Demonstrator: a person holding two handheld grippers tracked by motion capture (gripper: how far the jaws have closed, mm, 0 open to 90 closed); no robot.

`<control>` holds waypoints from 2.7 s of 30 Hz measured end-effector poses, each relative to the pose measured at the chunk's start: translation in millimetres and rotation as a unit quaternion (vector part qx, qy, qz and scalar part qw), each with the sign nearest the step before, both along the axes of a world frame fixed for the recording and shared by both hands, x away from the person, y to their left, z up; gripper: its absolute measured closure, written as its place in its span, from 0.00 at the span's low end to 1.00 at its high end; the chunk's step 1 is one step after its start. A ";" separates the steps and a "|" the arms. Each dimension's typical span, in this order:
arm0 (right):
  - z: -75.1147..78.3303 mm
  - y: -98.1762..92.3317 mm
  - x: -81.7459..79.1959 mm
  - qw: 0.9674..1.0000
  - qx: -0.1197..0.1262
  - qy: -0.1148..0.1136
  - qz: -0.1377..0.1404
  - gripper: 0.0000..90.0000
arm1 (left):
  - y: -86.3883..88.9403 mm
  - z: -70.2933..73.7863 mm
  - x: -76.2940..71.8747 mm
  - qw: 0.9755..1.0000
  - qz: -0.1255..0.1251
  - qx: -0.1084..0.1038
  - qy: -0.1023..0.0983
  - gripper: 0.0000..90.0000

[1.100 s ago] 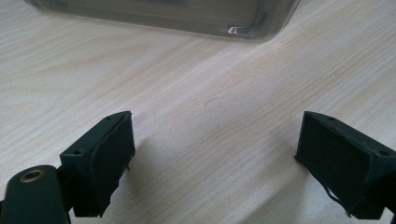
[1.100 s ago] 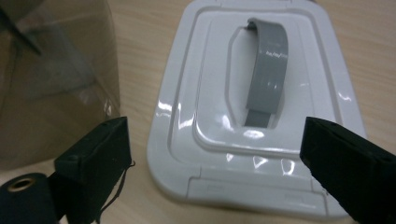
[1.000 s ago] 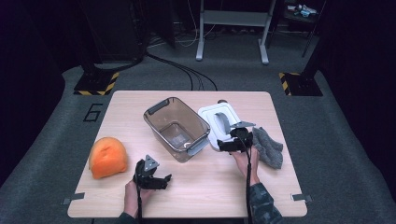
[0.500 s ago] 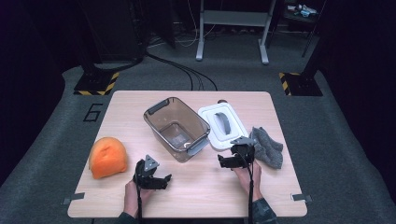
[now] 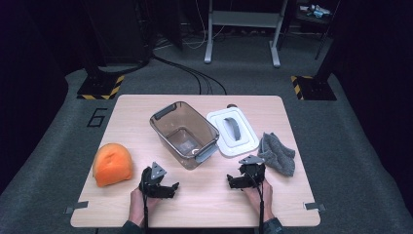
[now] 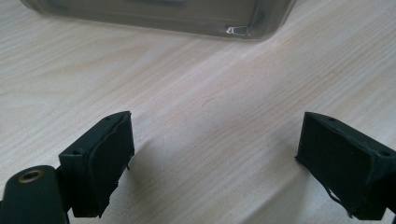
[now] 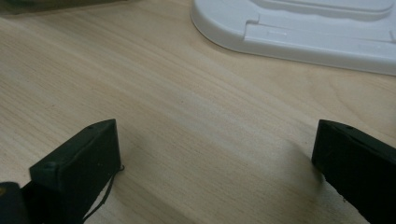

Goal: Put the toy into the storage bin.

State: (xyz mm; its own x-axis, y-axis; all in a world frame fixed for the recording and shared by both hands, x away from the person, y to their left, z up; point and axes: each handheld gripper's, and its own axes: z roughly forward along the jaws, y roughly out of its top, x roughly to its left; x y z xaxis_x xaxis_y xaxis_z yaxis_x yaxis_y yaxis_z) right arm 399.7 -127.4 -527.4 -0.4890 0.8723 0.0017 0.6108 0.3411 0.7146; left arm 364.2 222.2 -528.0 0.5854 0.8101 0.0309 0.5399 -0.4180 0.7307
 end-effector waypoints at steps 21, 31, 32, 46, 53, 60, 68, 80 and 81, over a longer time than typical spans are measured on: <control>-2.5 -0.6 -1.9 1.000 0.000 0.000 -0.002 0.00 | 52.3 46.9 -16.8 0.996 0.076 -0.036 -0.022 0.12; -2.6 -0.6 -1.7 1.000 0.001 0.000 -0.002 0.00 | 89.2 72.6 -14.9 0.988 0.141 -0.038 -0.046 0.12; -2.6 -0.6 -1.8 1.000 0.000 0.000 -0.002 0.00 | 93.6 75.4 -14.1 0.987 0.148 -0.037 -0.048 0.12; -2.4 -0.1 -1.9 1.000 0.001 0.002 -0.004 0.00 | 133.2 90.0 6.5 0.970 0.236 -0.010 -0.058 0.12; -2.4 -0.1 -1.9 1.000 0.001 0.002 -0.005 0.00 | 143.2 80.8 21.0 0.962 0.272 -0.003 -0.028 0.17; -2.4 -0.1 -1.9 1.000 0.001 0.002 -0.005 0.00 | 141.0 66.0 24.9 0.961 0.275 0.006 -0.028 0.40; -2.4 -0.4 -1.7 1.000 0.000 0.001 -0.006 0.00 | 134.5 64.7 23.7 0.967 0.248 -0.002 -0.051 0.72; -2.4 -0.3 -1.8 1.000 0.001 0.001 -0.006 0.00 | 128.9 78.8 13.2 0.987 0.149 -0.045 -0.046 0.77; -2.4 -0.3 -1.8 1.000 0.000 0.001 -0.006 0.00 | 127.3 76.7 13.3 0.988 0.145 -0.046 -0.039 0.75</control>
